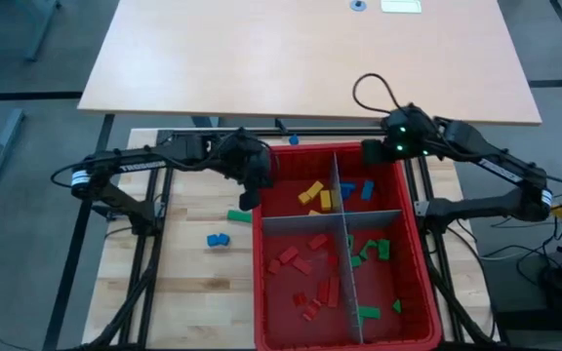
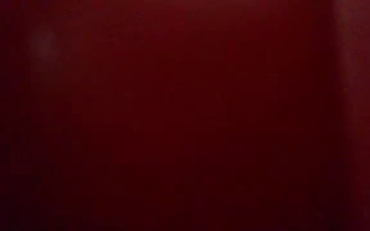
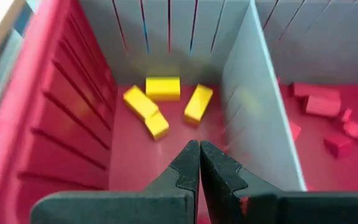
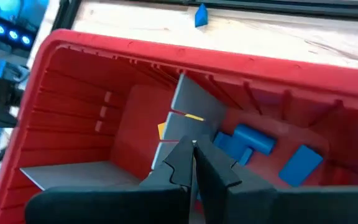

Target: Sort blocks

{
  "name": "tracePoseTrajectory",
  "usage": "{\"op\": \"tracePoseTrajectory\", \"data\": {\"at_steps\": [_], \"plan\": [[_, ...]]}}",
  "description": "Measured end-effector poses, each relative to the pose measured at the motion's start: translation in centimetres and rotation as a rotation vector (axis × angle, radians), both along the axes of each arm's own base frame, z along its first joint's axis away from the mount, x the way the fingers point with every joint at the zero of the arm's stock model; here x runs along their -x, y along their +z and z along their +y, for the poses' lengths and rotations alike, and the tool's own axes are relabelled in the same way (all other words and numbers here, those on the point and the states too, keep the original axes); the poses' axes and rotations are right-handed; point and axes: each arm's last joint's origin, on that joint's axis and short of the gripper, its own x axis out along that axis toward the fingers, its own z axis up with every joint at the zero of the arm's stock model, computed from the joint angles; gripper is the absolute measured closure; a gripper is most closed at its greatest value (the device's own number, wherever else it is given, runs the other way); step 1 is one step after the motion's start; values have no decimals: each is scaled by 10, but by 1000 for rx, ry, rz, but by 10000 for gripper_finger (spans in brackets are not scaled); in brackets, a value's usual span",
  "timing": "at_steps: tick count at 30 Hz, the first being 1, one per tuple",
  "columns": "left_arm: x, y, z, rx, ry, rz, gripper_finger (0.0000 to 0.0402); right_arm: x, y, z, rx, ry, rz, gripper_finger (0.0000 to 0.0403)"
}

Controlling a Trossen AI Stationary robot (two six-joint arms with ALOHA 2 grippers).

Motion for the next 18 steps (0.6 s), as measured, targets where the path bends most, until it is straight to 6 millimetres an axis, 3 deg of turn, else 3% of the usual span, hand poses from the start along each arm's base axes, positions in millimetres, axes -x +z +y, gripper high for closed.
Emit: {"op": "tracePoseTrajectory", "data": {"at_steps": [11, 18], "plan": [[9, -47, 5, 155, -5, 136, 402, 25, 6, 11, 61, -82, -49, 403], [30, -50, -4, 268, 16, 250, 401, 28, 6, 7, 103, -95, -28, 403]]}}
